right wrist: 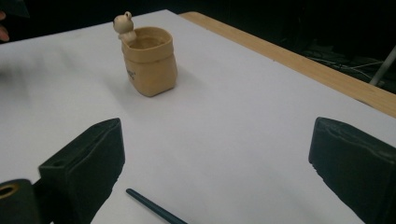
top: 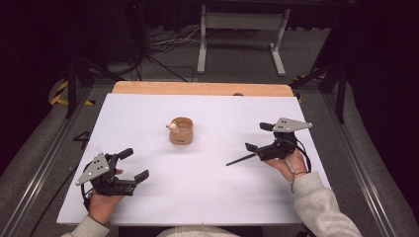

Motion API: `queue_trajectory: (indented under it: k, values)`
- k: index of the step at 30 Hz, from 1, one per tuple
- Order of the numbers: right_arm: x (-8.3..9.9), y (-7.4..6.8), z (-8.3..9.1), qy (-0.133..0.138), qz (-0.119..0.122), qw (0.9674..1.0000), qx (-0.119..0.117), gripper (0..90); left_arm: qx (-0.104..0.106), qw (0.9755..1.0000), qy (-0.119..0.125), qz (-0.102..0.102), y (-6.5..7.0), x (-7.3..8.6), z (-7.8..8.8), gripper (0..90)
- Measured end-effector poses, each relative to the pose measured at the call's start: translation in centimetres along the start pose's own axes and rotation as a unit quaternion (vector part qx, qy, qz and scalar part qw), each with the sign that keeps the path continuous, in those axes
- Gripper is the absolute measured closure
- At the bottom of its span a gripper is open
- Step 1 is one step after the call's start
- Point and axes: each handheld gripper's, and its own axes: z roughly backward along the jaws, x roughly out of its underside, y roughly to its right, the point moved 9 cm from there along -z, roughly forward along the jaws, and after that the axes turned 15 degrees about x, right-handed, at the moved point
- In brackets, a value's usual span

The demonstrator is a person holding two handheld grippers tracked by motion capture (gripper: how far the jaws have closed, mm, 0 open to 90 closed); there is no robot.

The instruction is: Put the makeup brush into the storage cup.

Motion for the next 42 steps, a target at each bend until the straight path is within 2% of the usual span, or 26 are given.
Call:
queue_trajectory:
  k: [3,6,7,8,11,15,16,19,20,22,23,24,27,28,29,30,31,35,36,37,38,42]
  values:
    - [-0.1,0.0,-0.1,-0.026,0.018,0.9994,-0.011,8.9,0.0,1.0,0.0,-0.001,0.0,0.0,0.0,4.1]
    - [-0.1,-0.1,-0.2,-0.053,0.041,0.9974,-0.026,11.5,0.001,1.0,0.001,0.003,0.0,0.0,0.0,4.1]
    - [-0.1,-0.1,-0.2,-0.053,0.041,0.9974,-0.026,11.5,0.001,1.0,0.001,0.003,0.0,0.0,0.0,4.1]
    - [-0.2,0.3,-0.4,-0.077,0.06,0.995,-0.024,11.5,0.0,1.0,0.001,0.003,0.0,0.0,0.0,4.1]
    - [-0.3,0.7,-0.6,-0.094,0.07,0.9928,-0.023,11.3,0.0,1.0,0.002,0.004,0.0,0.0,-0.1,4.1]
    - [-0.3,0.9,-1.0,-0.131,0.091,0.9867,-0.029,11.5,-0.001,1.0,0.001,0.004,0.0,0.1,-0.1,4.1]
    - [-0.3,0.9,-1.0,-0.131,0.091,0.9867,-0.029,11.5,-0.001,1.0,0.001,0.004,0.0,0.1,-0.1,4.1]
    - [-0.3,0.7,-1.2,-0.16,0.115,0.9797,-0.036,11.8,-0.001,1.0,-0.002,0.005,0.0,0.1,-0.1,4.1]
    - [-0.2,0.6,-1.3,-0.172,0.129,0.9757,-0.04,12.7,-0.001,1.0,-0.002,0.005,0.0,0.1,-0.1,4.2]
    - [-0.1,0.4,-1.3,-0.189,0.145,0.97,-0.049,14.8,0.001,1.0,-0.001,0.005,0.1,0.1,-0.1,4.3]
    - [-0.1,0.4,-1.3,-0.189,0.145,0.97,-0.049,14.8,0.001,1.0,0.001,0.007,0.1,0.1,-0.1,4.3]
    - [0.0,0.3,-1.4,-0.199,0.153,0.9666,-0.053,14.6,0.002,1.0,0.0,0.006,0.1,0.1,-0.1,4.3]
    - [0.3,0.0,-1.5,-0.218,0.163,0.9604,-0.062,14.1,0.002,1.0,0.001,0.006,0.1,0.1,-0.1,4.3]
    - [0.4,0.0,-1.6,-0.229,0.174,0.9556,-0.064,13.7,0.002,1.0,0.0,0.008,0.1,0.1,-0.1,4.3]
    - [0.4,0.0,-1.6,-0.229,0.174,0.9556,-0.064,13.7,0.002,1.0,0.0,0.006,0.1,0.1,-0.1,4.3]
    - [0.6,-0.1,-1.7,-0.238,0.178,0.9525,-0.065,13.6,0.002,1.0,0.0,0.007,0.1,0.1,-0.1,4.3]
    - [0.8,-0.1,-1.7,-0.25,0.187,0.9476,-0.068,13.8,0.002,1.0,0.0,0.007,0.1,0.1,-0.2,4.2]
    - [1.2,0.0,-1.9,-0.277,0.202,0.9366,-0.074,13.0,0.005,0.9999,-0.003,0.008,0.2,0.2,-0.3,4.2]
    - [1.3,0.0,-2.0,-0.281,0.204,0.9349,-0.071,12.8,0.005,1.0,-0.004,0.007,0.2,0.2,-0.3,4.2]
    - [1.3,0.0,-2.0,-0.281,0.204,0.9349,-0.071,12.8,0.005,1.0,-0.004,0.007,0.2,0.2,-0.3,4.2]
    - [1.5,0.0,-2.1,-0.287,0.209,0.9318,-0.075,12.8,0.004,1.0,-0.003,0.007,0.2,0.2,-0.3,4.2]
    - [1.8,0.0,-2.4,-0.304,0.22,0.9236,-0.078,12.8,0.006,0.9999,-0.007,0.007,0.2,0.2,-0.3,4.2]
